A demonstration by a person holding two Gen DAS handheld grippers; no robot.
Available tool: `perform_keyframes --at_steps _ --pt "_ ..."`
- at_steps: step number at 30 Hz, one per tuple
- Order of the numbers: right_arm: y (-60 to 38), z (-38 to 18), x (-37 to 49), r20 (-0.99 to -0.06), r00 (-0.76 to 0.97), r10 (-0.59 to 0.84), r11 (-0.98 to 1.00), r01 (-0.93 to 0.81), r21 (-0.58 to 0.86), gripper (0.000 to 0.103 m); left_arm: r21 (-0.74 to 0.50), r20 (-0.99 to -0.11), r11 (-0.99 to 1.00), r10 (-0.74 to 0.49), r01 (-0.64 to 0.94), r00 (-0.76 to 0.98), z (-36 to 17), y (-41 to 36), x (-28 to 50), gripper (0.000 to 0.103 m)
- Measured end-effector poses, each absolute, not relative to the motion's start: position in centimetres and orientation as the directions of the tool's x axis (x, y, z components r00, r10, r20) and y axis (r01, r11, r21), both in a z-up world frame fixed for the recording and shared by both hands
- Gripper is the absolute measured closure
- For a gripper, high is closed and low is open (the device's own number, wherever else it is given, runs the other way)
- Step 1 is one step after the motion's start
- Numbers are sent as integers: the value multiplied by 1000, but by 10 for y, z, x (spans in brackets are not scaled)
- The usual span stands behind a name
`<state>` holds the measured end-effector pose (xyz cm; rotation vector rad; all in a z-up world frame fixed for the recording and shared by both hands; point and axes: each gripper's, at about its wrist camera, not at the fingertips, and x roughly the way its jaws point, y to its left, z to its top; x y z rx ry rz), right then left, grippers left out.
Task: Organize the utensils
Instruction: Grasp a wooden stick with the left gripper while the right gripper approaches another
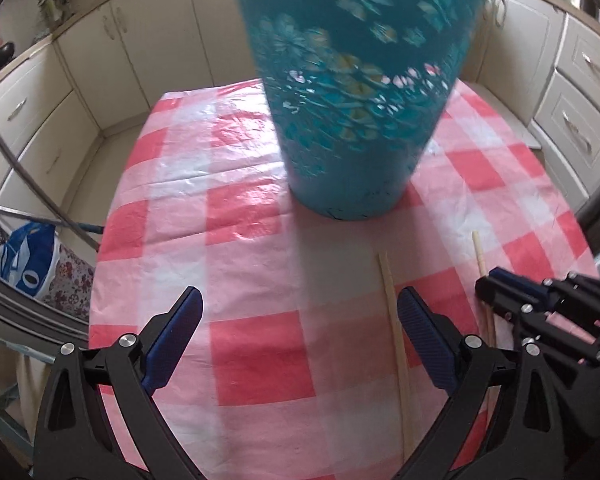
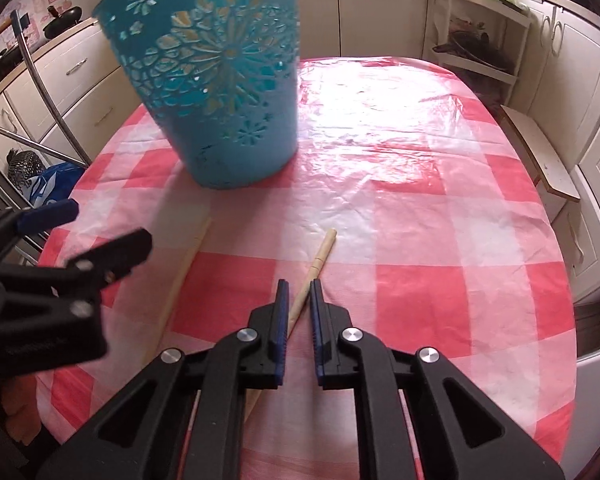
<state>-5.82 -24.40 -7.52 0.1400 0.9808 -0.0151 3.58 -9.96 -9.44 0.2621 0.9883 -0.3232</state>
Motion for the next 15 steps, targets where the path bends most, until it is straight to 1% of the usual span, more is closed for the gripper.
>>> perform_keyframes --at_steps 3,4,8,11,13,14,15 --pt "-250 -75 -60 -827 558 61 990 72 121 92 100 -848 903 -142 417 510 -102 -116 31 10" --pt "-249 -76 -60 -827 558 63 990 71 123 92 103 -850 900 -141 423 507 -103 -119 31 15" --pt "-253 -76 -61 -828 556 71 988 73 133 92 89 -868 895 -146 437 475 -114 -127 30 24" --pt "-258 -77 -61 -828 556 70 989 71 132 92 72 -859 892 -172 446 482 -113 -129 26 34" --pt "-259 -76 -63 -829 555 68 988 76 132 92 56 -856 890 -190 453 480 -113 -131 25 46" --pt "-261 -76 -63 -829 555 66 988 78 132 92 41 -854 889 -207 457 478 -113 -132 23 50" --pt "-260 -76 -63 -829 555 64 988 80 129 92 20 -850 885 -230 465 474 -113 -132 21 61"
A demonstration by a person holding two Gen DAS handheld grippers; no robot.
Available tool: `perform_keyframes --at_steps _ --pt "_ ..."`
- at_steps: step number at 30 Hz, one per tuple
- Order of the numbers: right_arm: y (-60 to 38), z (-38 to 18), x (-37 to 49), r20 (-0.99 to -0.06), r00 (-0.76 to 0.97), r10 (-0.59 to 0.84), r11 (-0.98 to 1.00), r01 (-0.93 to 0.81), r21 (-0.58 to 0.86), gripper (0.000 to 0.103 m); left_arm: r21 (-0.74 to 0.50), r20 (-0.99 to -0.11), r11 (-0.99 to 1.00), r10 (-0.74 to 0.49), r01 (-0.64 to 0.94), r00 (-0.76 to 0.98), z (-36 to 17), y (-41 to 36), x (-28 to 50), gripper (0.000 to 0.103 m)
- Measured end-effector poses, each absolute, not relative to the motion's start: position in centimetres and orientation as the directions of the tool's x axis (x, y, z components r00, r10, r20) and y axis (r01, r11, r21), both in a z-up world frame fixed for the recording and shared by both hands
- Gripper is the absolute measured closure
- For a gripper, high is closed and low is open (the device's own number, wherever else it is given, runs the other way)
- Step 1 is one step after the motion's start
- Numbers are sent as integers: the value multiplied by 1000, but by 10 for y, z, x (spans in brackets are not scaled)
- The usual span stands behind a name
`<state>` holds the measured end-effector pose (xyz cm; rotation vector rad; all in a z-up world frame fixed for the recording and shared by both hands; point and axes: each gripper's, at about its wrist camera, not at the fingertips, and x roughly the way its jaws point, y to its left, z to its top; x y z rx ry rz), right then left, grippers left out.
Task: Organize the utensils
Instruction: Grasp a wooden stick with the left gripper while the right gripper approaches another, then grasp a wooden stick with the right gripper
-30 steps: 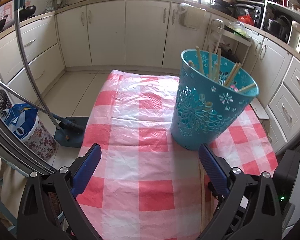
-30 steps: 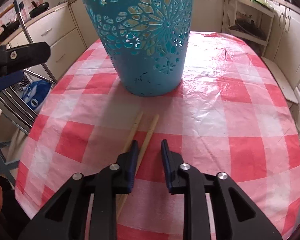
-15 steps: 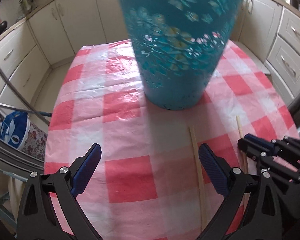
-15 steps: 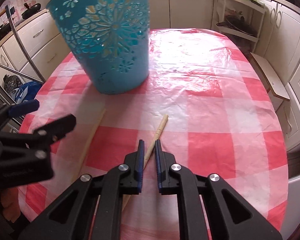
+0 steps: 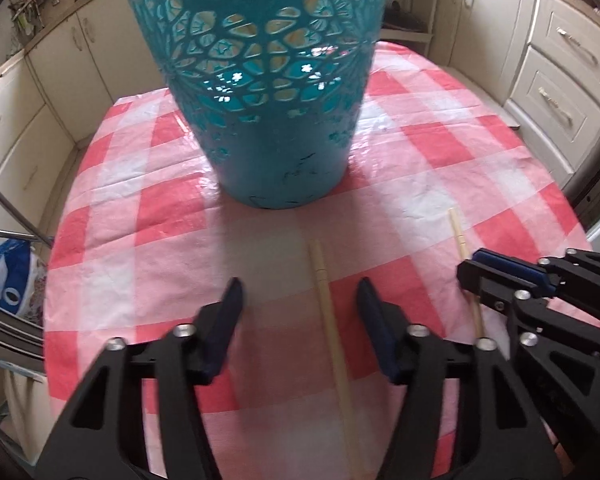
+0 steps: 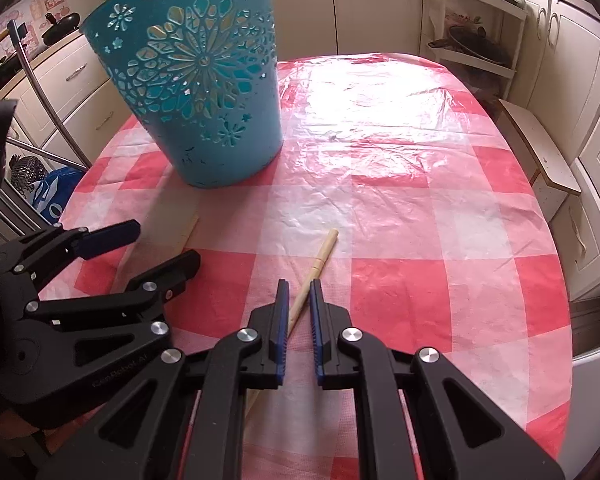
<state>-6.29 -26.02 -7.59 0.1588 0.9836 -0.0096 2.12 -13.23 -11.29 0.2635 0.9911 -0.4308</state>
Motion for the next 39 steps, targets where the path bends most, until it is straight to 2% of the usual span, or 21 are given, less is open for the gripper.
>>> perform_keyframes --at_steps 3,4,12,29,39 --pt "-260 -76 -63 -830 555 58 989 79 122 92 7 -839 866 -266 500 474 -112 -137 12 92" --pt "-259 -76 -62 -830 555 53 990 78 116 92 4 -837 863 -274 505 474 -113 -138 9 97" --pt "-243 -75 -58 -830 554 63 994 42 103 92 -69 -835 886 -303 459 459 -113 -117 11 98" --pt "-233 -76 -56 -831 552 75 996 -4 87 93 -32 -832 878 -288 478 473 -115 -114 13 97" --pt "-230 -76 -53 -836 544 70 997 -7 79 93 -44 -832 900 -274 434 483 -114 -106 13 97"
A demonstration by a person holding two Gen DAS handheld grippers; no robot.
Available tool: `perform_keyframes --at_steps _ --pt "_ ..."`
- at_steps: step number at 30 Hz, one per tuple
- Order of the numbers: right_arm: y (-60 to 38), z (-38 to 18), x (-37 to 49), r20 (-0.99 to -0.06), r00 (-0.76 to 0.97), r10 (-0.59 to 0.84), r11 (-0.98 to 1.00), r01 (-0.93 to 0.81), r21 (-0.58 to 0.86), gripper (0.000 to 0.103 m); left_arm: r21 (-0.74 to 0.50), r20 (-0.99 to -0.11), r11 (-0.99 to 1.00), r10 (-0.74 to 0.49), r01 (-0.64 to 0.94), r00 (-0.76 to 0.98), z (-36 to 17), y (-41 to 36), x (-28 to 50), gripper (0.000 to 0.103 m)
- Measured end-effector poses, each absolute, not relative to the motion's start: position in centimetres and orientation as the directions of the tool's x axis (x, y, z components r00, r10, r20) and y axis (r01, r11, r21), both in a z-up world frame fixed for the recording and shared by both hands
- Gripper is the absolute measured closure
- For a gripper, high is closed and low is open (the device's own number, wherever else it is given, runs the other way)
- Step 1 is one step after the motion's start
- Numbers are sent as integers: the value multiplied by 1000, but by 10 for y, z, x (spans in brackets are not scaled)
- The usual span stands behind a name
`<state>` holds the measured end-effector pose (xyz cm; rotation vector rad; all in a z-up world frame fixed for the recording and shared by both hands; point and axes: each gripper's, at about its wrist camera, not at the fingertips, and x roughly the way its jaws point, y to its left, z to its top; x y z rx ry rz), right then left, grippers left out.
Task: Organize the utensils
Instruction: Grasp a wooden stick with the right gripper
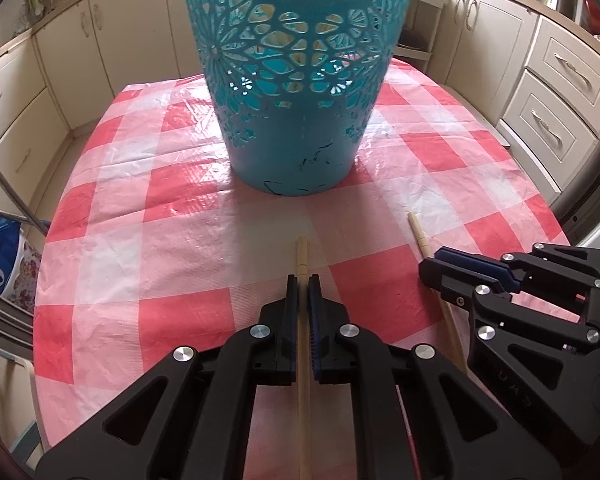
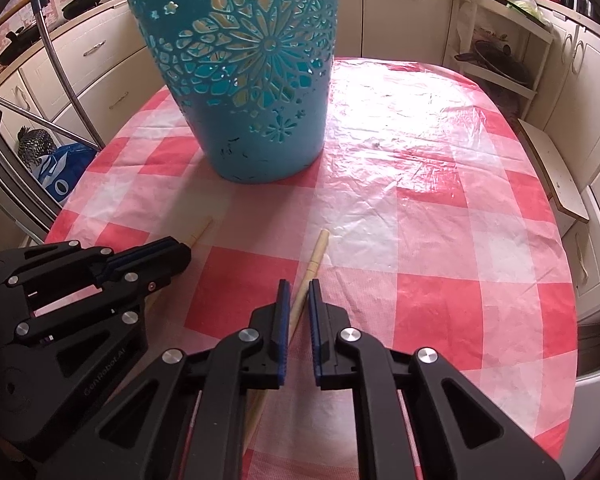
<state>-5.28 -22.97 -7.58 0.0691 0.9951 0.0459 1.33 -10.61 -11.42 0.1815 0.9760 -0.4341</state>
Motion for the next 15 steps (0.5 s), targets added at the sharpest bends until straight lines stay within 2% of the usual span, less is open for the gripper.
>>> perform_keyframes --at_steps 9,15 --pt "-220 -74 -52 -834 544 93 996 -51 78 95 -74 -833 911 -280 406 476 -115 -94 21 97" --pt "-222 -77 -50 -842 532 89 996 -32 84 93 -49 -838 909 -263 413 478 -115 -94 22 96"
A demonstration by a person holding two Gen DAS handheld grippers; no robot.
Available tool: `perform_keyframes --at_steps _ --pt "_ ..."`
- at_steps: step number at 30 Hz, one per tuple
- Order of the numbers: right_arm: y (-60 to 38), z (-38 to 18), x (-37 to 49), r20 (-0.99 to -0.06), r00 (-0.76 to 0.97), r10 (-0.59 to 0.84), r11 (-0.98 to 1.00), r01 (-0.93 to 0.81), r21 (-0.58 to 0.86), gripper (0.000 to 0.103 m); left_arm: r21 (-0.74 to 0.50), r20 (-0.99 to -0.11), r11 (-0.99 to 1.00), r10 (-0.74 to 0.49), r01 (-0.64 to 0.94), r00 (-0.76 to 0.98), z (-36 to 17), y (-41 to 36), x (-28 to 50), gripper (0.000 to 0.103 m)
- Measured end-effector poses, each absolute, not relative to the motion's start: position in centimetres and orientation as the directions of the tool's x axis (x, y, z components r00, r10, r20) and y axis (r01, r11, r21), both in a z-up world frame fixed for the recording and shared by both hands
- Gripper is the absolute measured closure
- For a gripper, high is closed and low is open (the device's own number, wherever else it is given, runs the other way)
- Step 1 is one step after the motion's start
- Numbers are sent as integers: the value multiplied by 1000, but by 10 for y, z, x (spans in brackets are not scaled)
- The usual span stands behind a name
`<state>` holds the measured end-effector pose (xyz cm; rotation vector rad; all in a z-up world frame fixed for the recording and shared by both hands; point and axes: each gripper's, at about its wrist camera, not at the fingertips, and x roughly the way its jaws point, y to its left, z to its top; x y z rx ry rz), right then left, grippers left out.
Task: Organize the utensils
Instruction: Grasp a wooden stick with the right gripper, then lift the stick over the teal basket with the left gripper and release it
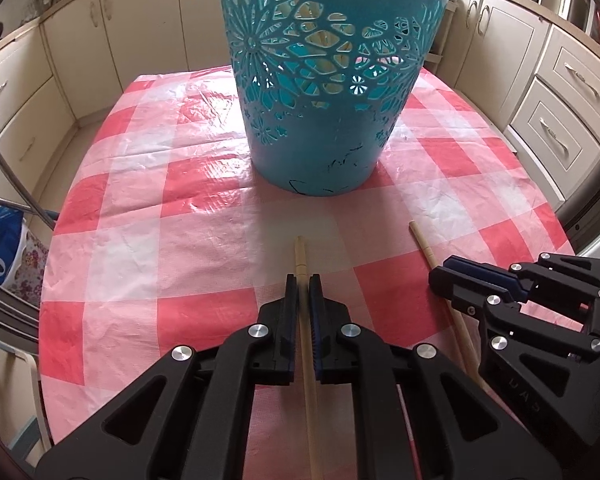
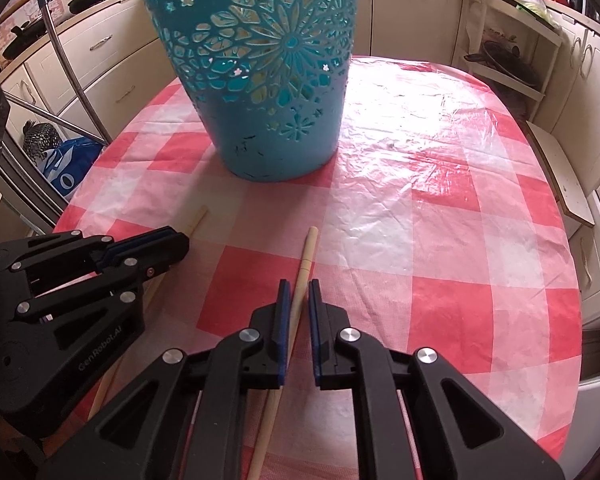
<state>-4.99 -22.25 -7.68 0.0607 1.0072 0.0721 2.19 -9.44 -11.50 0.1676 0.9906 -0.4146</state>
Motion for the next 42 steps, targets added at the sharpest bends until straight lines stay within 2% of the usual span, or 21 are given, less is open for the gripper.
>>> perform_keyframes --at_steps 6,10,18,32,42 --pt "-219 -77 -49 -842 534 80 997 -33 74 95 -27 -835 894 -266 447 481 -115 -101 21 98" --pt "-223 -72 -50 -829 551 99 994 -15 109 97 -74 -833 889 -304 452 462 -109 -98 22 98" --pt "-219 -76 -47 -842 532 89 996 -27 88 97 -177 -752 862 -430 475 500 -65 -83 20 98" --pt "-218 -77 -47 -842 534 83 996 -25 82 97 -320 -477 762 -643 564 599 31 -43 10 98" --pt "-221 -77 -47 -839 536 93 995 -21 97 97 -368 -308 772 -628 519 715 99 -59 75 98"
